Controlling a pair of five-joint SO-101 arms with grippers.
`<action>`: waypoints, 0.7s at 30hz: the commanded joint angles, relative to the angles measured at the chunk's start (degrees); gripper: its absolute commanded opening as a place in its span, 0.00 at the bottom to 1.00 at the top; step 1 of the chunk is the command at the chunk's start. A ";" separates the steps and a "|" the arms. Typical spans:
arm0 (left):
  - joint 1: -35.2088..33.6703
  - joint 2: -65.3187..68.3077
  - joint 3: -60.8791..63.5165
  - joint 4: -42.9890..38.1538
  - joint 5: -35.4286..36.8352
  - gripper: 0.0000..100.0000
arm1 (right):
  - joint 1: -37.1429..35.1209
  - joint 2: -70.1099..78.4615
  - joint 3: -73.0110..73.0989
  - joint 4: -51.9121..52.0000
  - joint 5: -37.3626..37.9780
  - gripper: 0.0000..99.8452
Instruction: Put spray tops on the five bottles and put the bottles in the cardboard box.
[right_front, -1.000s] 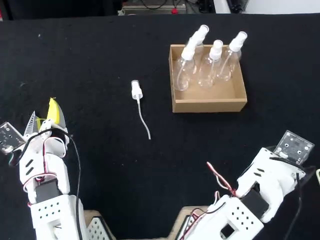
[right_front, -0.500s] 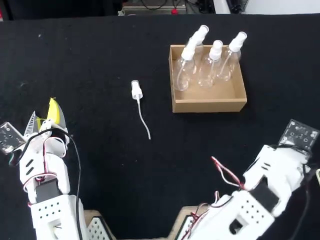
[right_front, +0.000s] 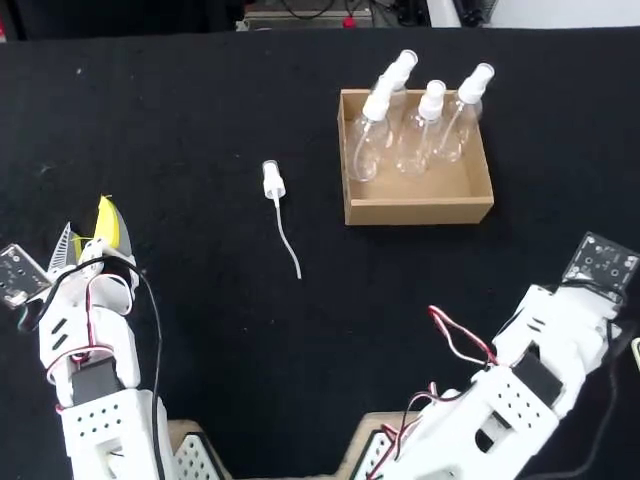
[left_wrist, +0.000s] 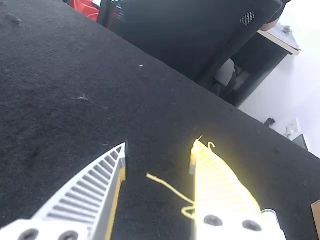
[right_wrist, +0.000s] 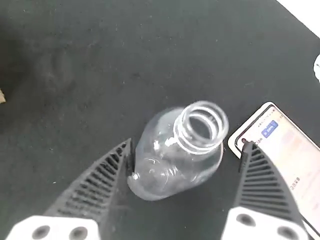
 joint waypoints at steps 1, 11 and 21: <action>0.66 -0.62 -0.57 -1.14 0.09 0.20 | -0.44 0.40 1.80 -5.89 0.35 0.31; 0.66 -0.62 0.13 -1.49 0.09 0.20 | -0.44 0.31 2.77 -6.77 0.35 0.28; 0.66 -0.62 0.13 -1.49 0.09 0.20 | 2.81 0.04 2.51 -6.59 0.00 0.17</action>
